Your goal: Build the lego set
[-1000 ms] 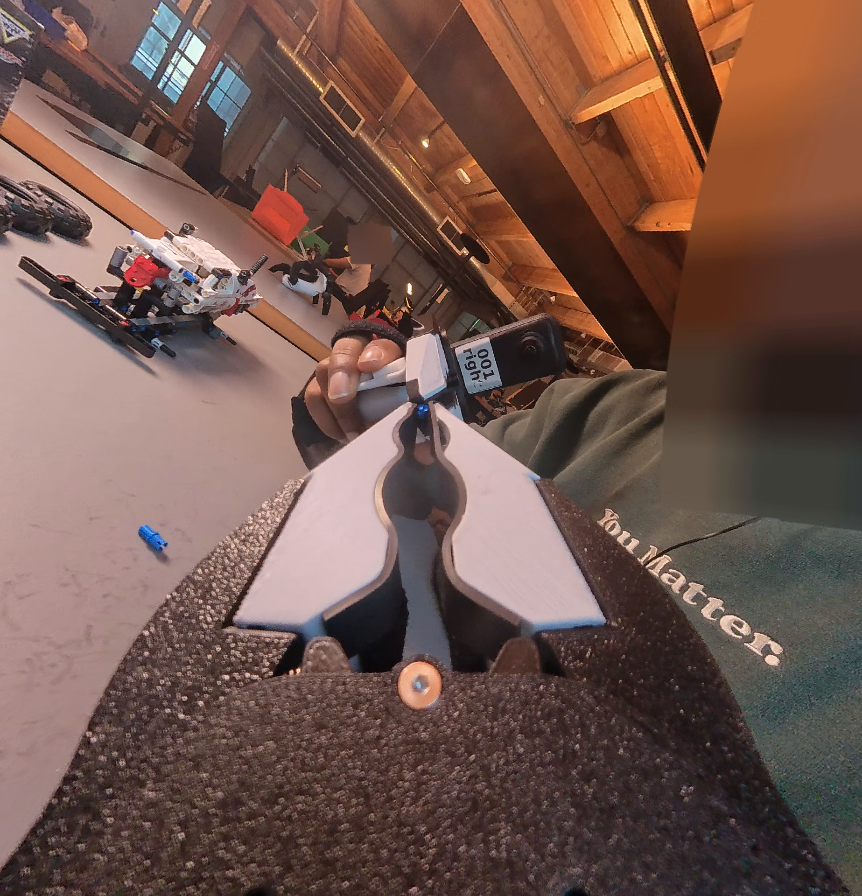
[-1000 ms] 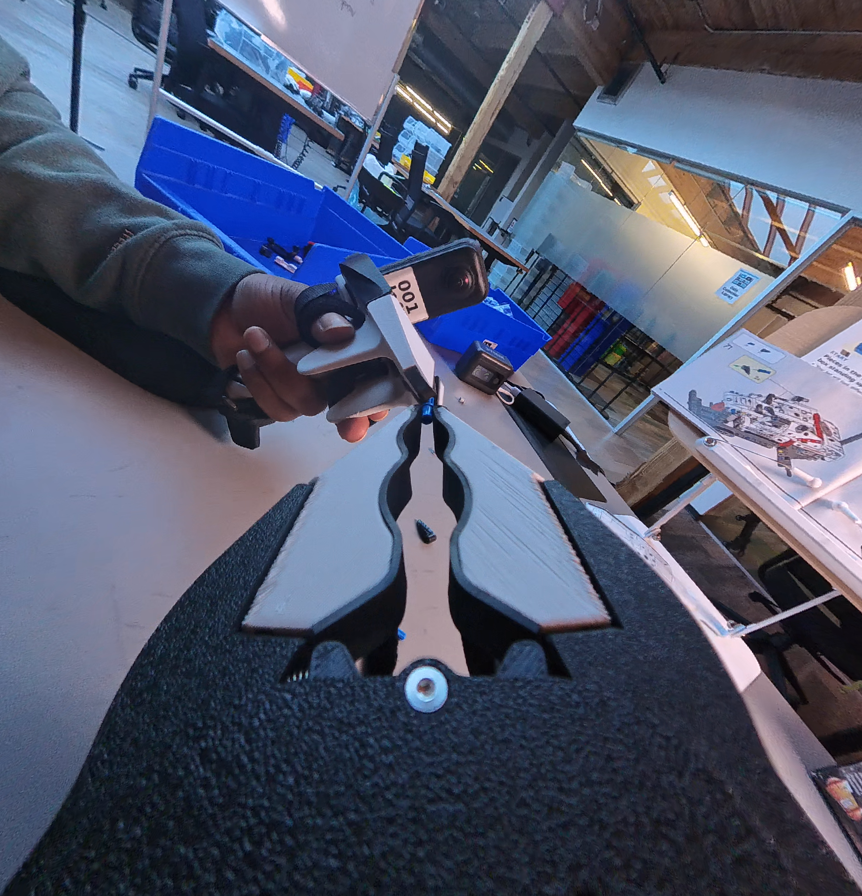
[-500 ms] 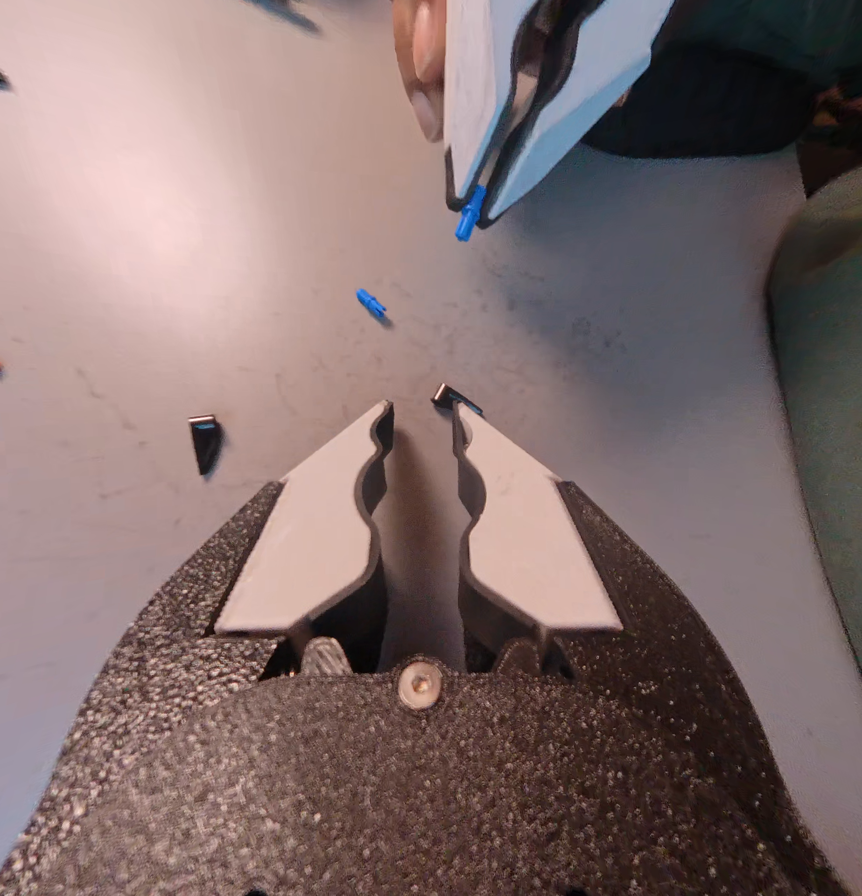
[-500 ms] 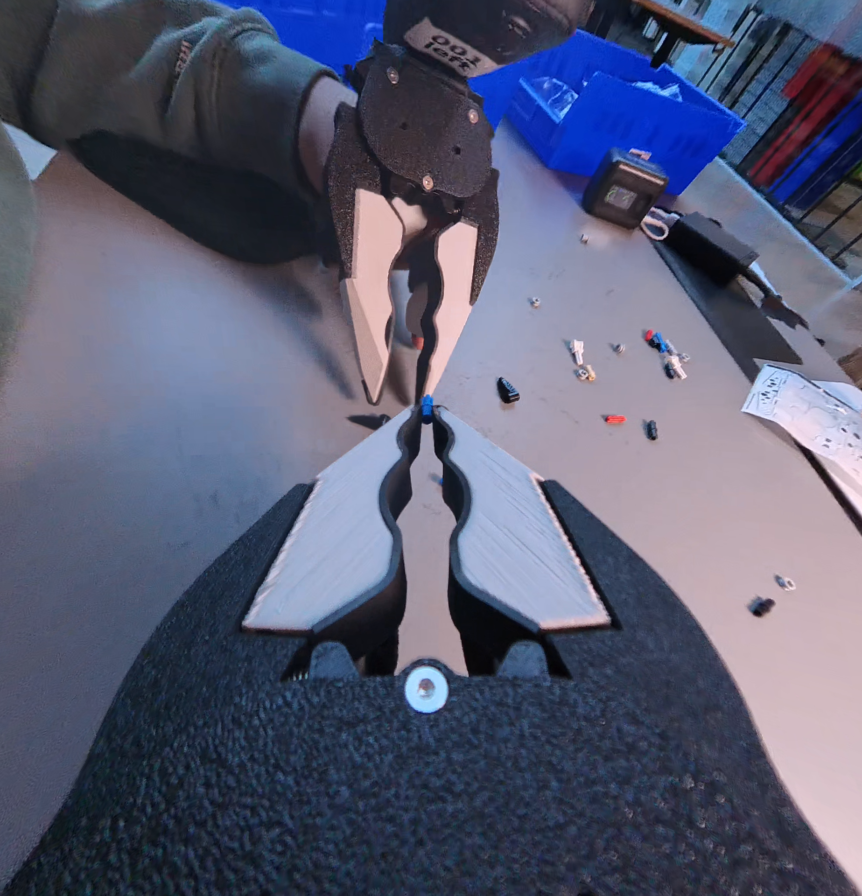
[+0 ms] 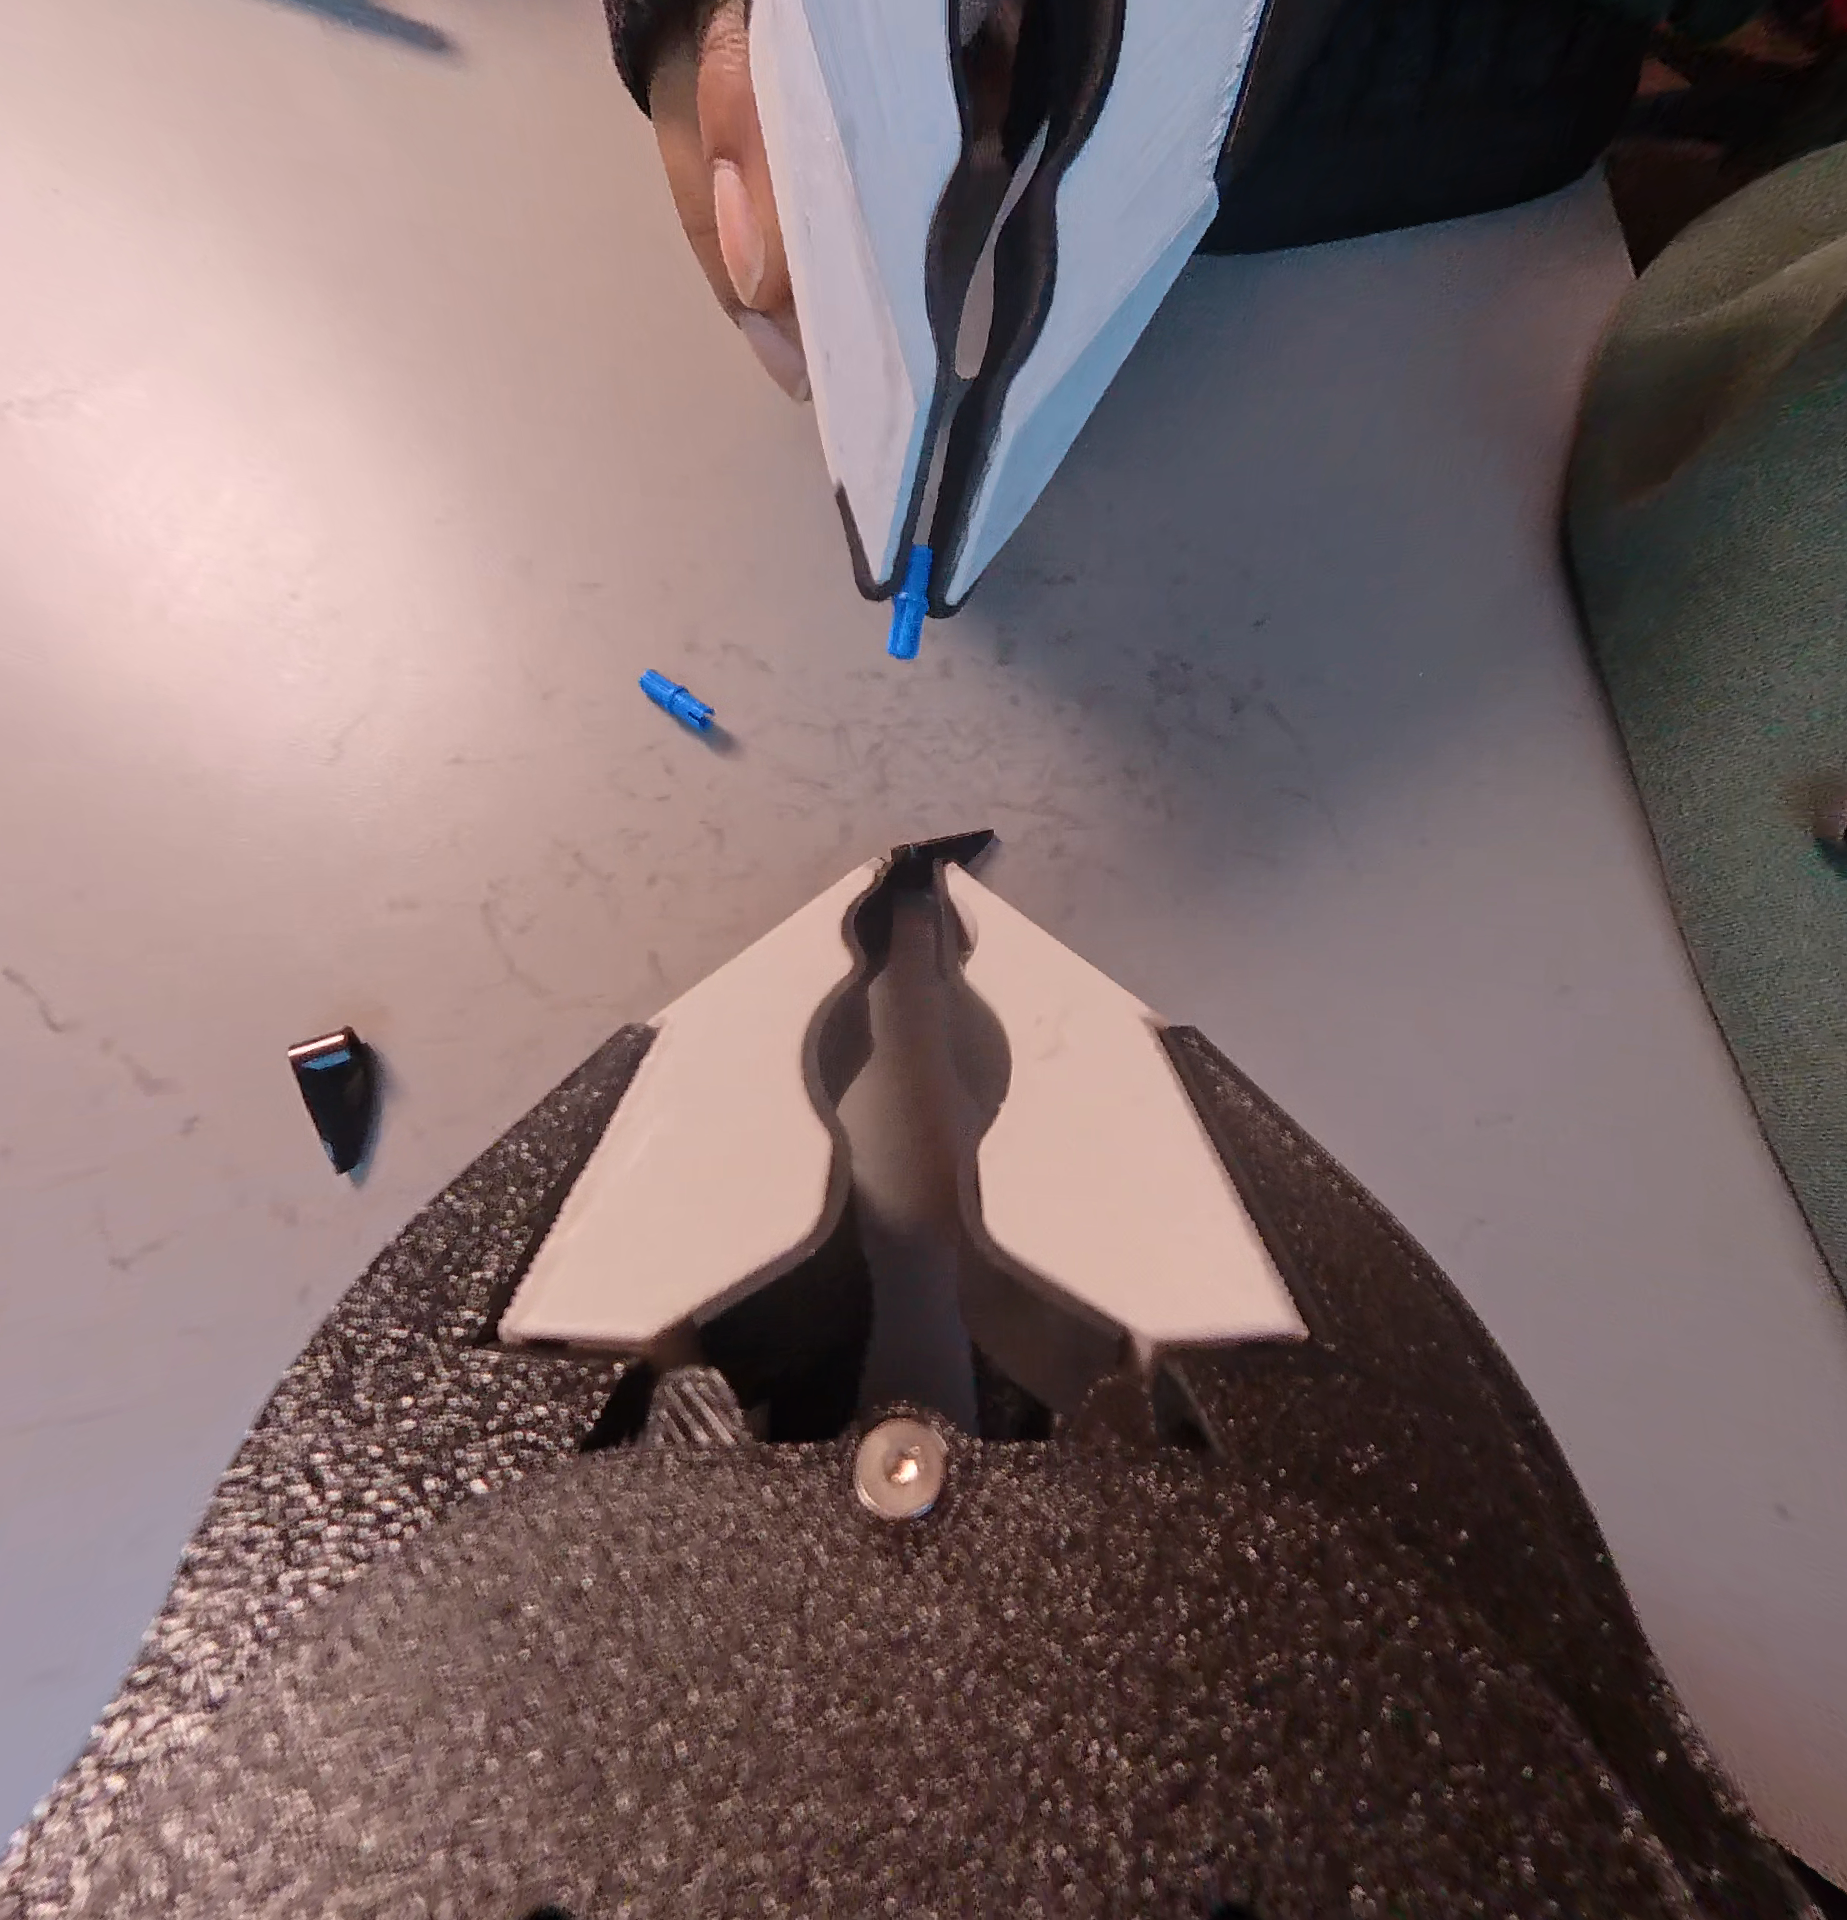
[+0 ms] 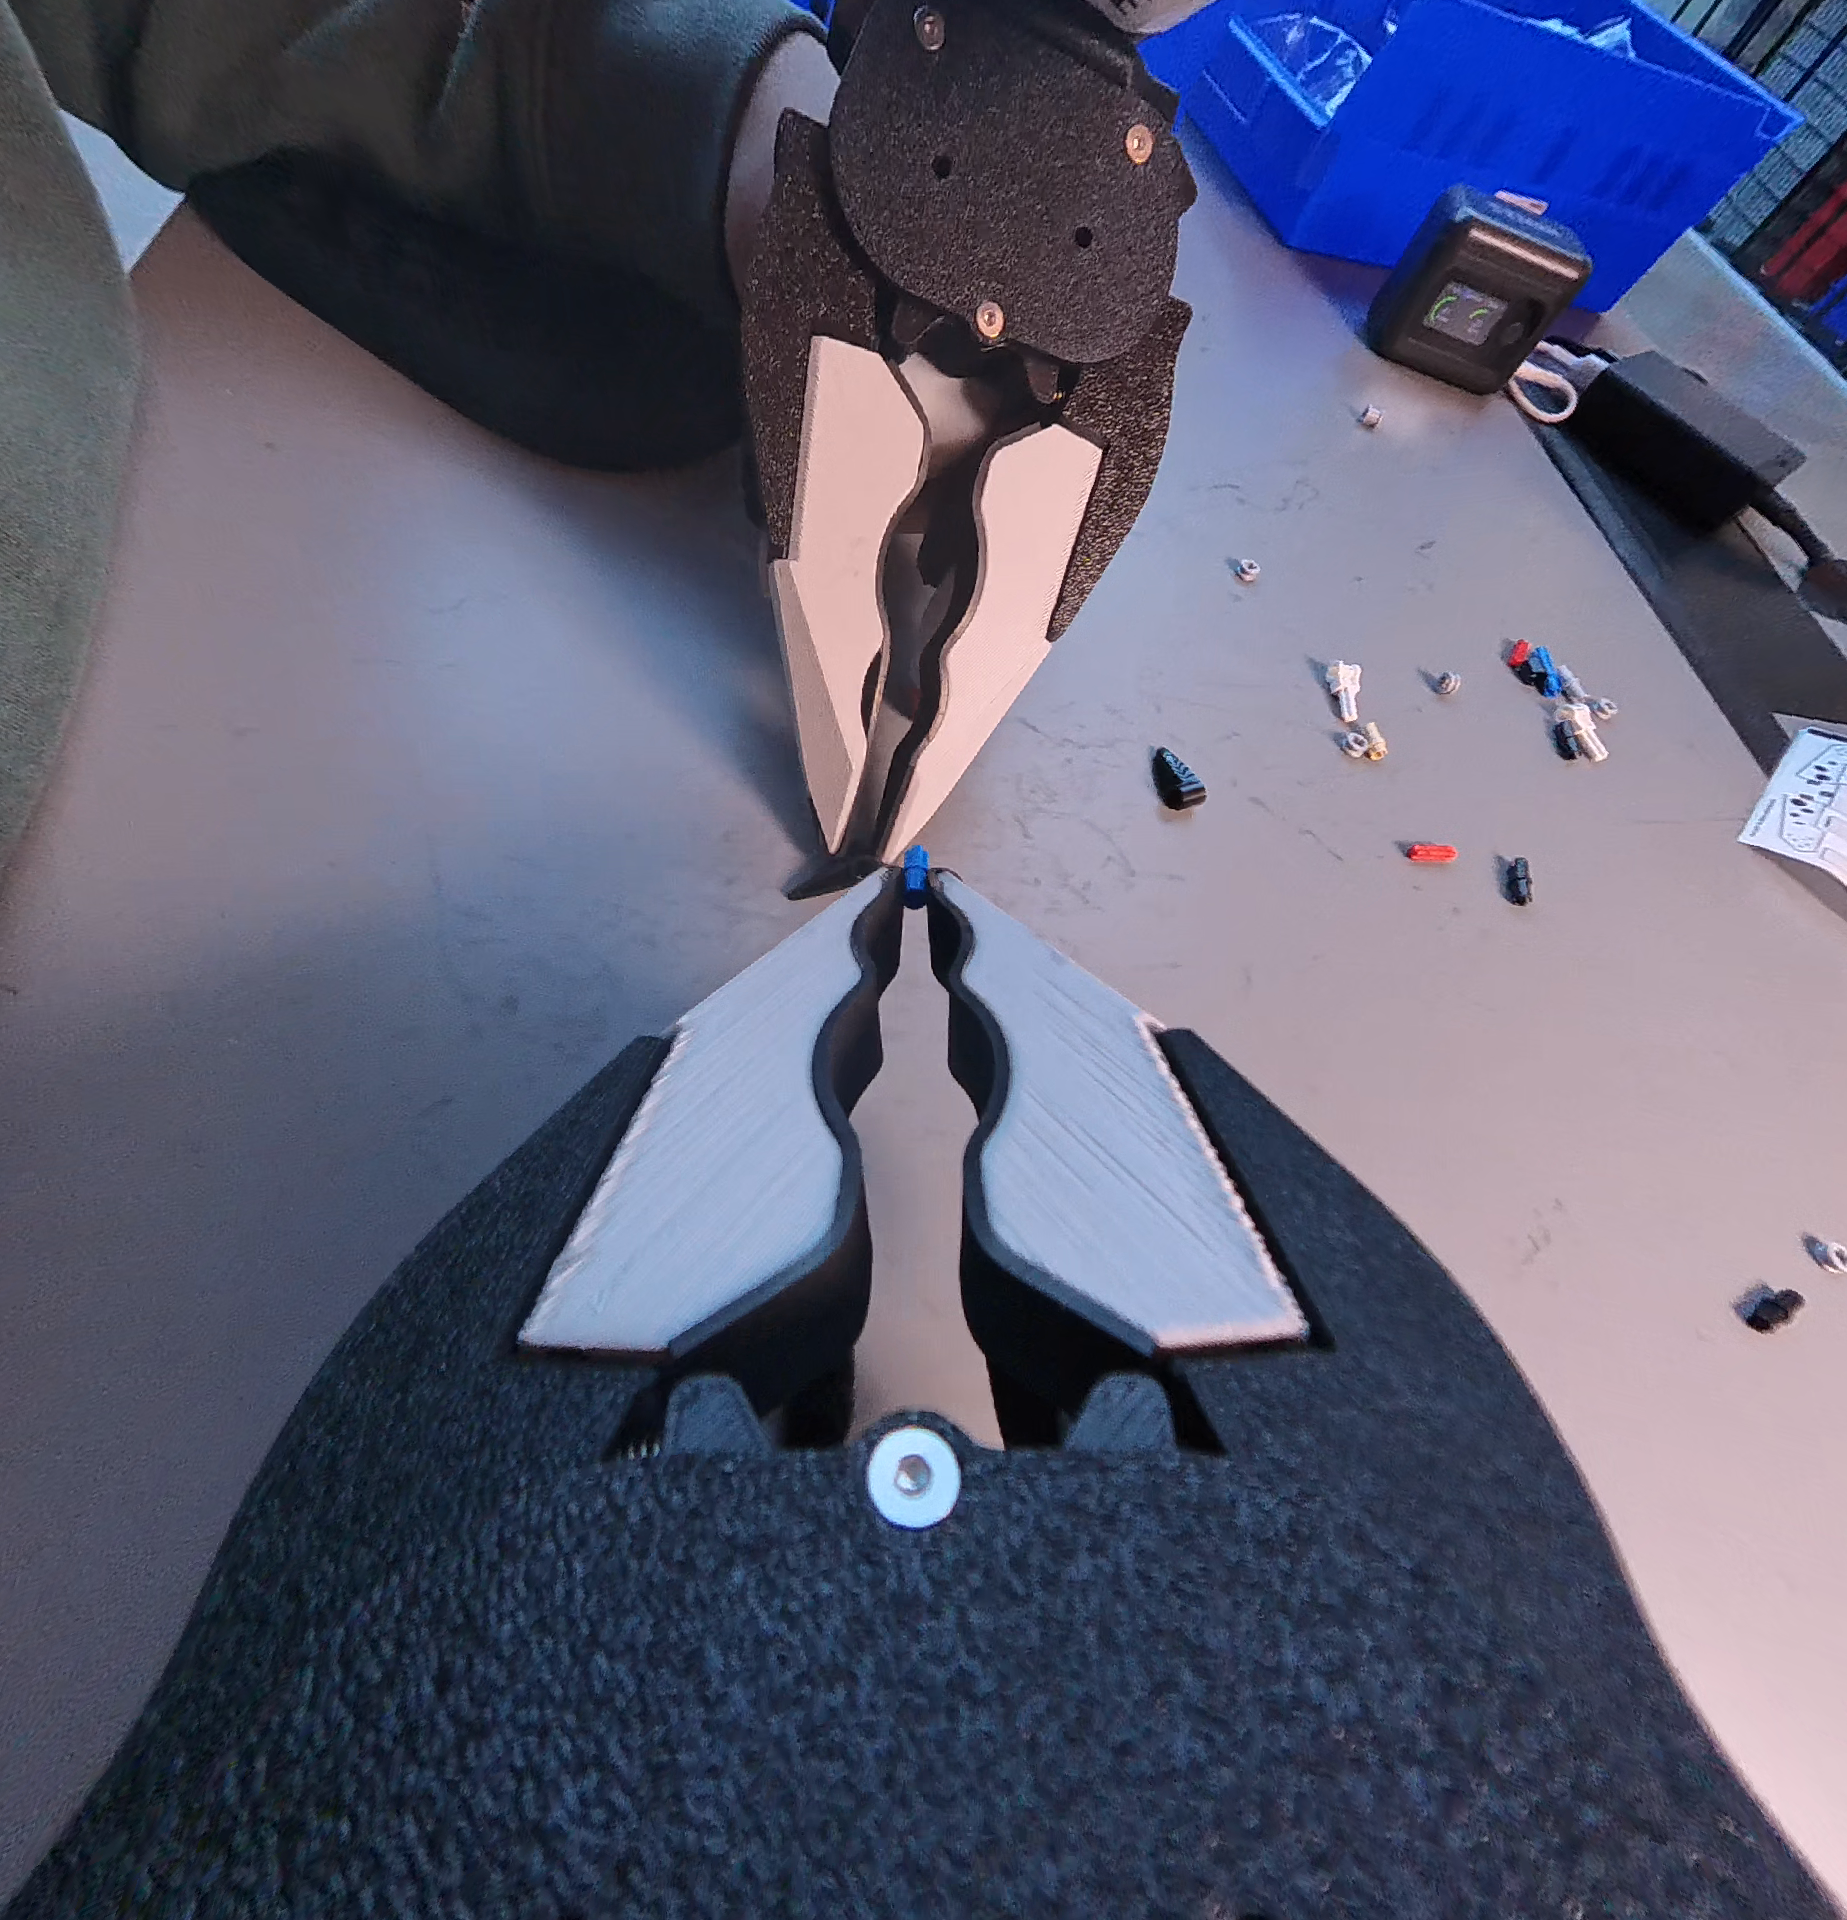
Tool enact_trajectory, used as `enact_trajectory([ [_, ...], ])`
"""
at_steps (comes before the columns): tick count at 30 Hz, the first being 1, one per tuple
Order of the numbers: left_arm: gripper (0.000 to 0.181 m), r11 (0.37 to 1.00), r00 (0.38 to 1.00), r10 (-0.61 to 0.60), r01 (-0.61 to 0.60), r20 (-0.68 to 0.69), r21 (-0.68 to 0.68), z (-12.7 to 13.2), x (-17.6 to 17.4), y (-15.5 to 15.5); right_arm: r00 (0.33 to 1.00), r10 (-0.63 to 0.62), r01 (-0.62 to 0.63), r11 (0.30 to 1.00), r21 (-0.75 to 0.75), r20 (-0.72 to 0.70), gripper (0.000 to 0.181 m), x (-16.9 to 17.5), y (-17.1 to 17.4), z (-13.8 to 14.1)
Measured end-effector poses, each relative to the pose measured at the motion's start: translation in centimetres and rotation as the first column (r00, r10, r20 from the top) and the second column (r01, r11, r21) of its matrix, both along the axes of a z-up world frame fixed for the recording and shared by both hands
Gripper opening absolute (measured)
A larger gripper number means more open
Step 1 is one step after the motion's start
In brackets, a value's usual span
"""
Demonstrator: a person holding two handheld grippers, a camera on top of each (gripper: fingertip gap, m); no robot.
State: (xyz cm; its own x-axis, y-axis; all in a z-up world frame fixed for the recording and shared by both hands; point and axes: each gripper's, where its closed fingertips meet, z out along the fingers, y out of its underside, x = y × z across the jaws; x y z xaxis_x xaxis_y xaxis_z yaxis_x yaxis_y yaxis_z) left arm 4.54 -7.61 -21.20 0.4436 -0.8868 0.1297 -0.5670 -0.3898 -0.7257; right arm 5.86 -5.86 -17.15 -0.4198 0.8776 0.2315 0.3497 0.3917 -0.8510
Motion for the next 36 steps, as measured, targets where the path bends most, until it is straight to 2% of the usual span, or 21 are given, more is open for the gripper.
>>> enact_trajectory([
  [4,0.006,1.0,1.0,-0.009,0.009,0.004,0.019,0.2,0.2,-0.2,0.999,0.021,-0.021,1.0,0.014,0.027,0.004,0.1,-0.4,-0.5],
  [11,0.006,0.999,0.994,-0.036,0.034,0.104,0.018,1.7,1.0,-0.7,0.993,0.102,-0.103,0.995,0.011,0.061,0.004,-0.1,-1.6,-0.9],
  [16,0.006,0.999,0.993,-0.038,0.037,0.111,0.014,1.8,1.2,-0.9,0.988,0.123,-0.126,0.991,0.032,0.093,0.004,-0.1,-1.9,-1.5],
  [21,0.006,0.999,0.995,-0.041,0.041,0.094,0.007,1.5,1.3,-1.0,0.984,0.134,-0.14,0.989,0.048,0.116,0.004,-0.1,-2.1,-1.9],
  [29,0.005,0.997,0.998,-0.065,0.066,-0.014,0.033,0.0,1.4,-1.4,0.967,0.16,-0.179,0.98,0.085,0.199,0.004,0.0,-2.5,-3.3],
  [36,0.005,0.995,0.997,-0.064,0.066,-0.036,0.071,0.0,1.4,-1.4,0.962,0.168,-0.186,0.98,0.065,0.215,0.003,0.0,-2.5,-3.4],
])
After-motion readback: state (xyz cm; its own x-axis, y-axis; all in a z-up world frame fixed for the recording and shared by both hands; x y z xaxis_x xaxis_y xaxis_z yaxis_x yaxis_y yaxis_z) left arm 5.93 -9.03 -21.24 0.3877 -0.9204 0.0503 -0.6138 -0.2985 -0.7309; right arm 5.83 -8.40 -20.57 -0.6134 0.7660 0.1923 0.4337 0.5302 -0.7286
